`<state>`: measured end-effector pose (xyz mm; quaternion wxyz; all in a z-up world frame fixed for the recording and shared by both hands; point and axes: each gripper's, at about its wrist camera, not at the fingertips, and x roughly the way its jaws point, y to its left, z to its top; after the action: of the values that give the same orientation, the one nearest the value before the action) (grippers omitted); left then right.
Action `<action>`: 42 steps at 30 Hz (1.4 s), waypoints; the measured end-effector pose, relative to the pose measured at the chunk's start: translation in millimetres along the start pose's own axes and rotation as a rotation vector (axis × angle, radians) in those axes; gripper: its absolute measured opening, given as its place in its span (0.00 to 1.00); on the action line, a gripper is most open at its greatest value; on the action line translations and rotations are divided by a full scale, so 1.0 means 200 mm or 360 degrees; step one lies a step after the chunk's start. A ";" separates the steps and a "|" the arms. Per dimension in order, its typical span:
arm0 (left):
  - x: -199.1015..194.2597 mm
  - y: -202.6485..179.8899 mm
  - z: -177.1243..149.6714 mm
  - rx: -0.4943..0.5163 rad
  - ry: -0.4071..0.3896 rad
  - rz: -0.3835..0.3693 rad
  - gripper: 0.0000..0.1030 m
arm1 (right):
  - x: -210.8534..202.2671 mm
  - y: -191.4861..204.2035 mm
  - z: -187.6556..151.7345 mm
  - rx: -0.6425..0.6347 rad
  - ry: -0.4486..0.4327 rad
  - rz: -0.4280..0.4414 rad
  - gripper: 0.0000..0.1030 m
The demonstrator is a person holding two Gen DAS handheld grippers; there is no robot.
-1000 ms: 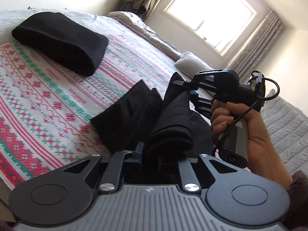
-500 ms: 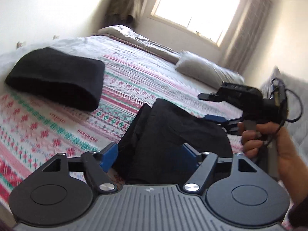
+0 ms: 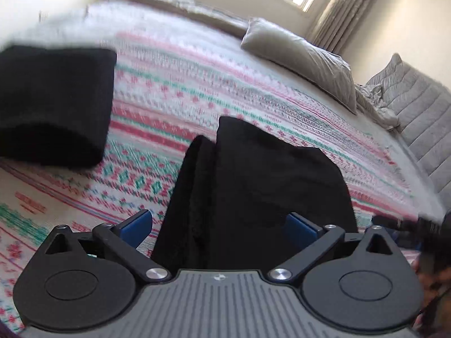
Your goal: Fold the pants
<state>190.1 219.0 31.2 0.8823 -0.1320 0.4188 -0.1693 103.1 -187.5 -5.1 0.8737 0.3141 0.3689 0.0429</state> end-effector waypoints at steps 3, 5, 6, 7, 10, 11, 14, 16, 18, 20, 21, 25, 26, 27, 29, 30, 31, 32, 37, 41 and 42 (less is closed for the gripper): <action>0.09 0.14 0.03 -0.0192 0.0160 -0.0198 1.00 | -0.02 -0.03 -0.06 -0.0061 0.0089 0.0119 0.82; 0.11 0.22 0.04 -0.0241 0.0188 -0.0330 1.00 | -0.01 -0.05 -0.10 -0.0097 0.0140 0.0190 0.83; 0.11 0.25 0.04 -0.0258 0.0184 -0.0402 1.00 | -0.01 -0.06 -0.12 -0.0107 0.0155 0.0222 0.84; 0.11 0.29 0.04 -0.0290 0.0190 -0.0465 1.00 | 0.00 -0.07 -0.13 -0.0116 0.0150 0.0253 0.86; 0.12 0.38 0.03 -0.0377 0.0190 -0.0648 1.00 | 0.01 -0.10 -0.14 -0.0119 0.0110 0.0347 0.88; 0.12 0.40 0.02 -0.0393 0.0179 -0.0695 1.00 | 0.02 -0.11 -0.14 -0.0111 0.0100 0.0372 0.89; 0.11 0.40 0.00 -0.0329 0.0165 -0.0756 1.00 | 0.05 -0.10 -0.12 -0.0131 0.0079 0.0384 0.90; 0.10 0.37 -0.02 -0.0241 0.0155 -0.0753 1.00 | 0.07 -0.07 -0.13 -0.0186 0.0063 0.0369 0.91; 0.11 0.33 -0.03 -0.0157 0.0141 -0.0740 1.00 | 0.09 -0.03 -0.14 -0.0243 0.0044 0.0351 0.93; 0.11 0.30 -0.04 -0.0108 0.0134 -0.0733 1.00 | 0.11 0.01 -0.15 -0.0308 0.0035 0.0327 0.95; 0.12 0.30 -0.03 -0.0100 0.0131 -0.0732 1.00 | 0.12 0.03 -0.15 -0.0343 0.0031 0.0315 0.96; 0.16 0.27 -0.02 -0.0098 0.0119 -0.0747 1.00 | 0.16 0.09 -0.15 -0.0430 0.0009 0.0282 0.97; 0.17 0.26 -0.01 -0.0094 0.0118 -0.0751 1.00 | 0.16 0.09 -0.16 -0.0434 0.0002 0.0281 0.97; 0.18 0.26 -0.01 -0.0088 0.0116 -0.0755 1.00 | 0.17 0.09 -0.16 -0.0431 -0.0004 0.0283 0.97; 0.19 0.25 0.01 -0.0075 0.0117 -0.0765 1.00 | 0.18 0.09 -0.16 -0.0421 -0.0017 0.0287 0.97; 0.19 0.25 0.01 -0.0069 0.0118 -0.0774 1.00 | 0.18 0.09 -0.16 -0.0416 -0.0024 0.0291 0.97; 0.20 0.24 0.01 -0.0068 0.0121 -0.0785 1.00 | 0.20 0.10 -0.16 -0.0408 -0.0032 0.0292 0.97; 0.21 0.24 0.02 -0.0068 0.0125 -0.0799 1.00 | 0.20 0.10 -0.16 -0.0400 -0.0042 0.0294 0.97; 0.23 0.24 0.00 -0.0110 0.0088 -0.0818 0.86 | 0.23 0.09 -0.16 -0.0347 -0.0087 0.0329 0.95; 0.26 0.25 -0.02 -0.0203 0.0083 -0.0769 0.51 | 0.22 0.05 -0.16 -0.0242 -0.0140 0.0326 0.53; 0.26 0.26 -0.03 -0.0230 0.0076 -0.0756 0.44 | 0.22 0.04 -0.15 -0.0207 -0.0148 0.0306 0.44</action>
<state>226.4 243.8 -27.1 0.7959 -0.2855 0.4076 -0.3447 115.8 -152.4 -44.3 0.9002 0.2924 0.2926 0.1359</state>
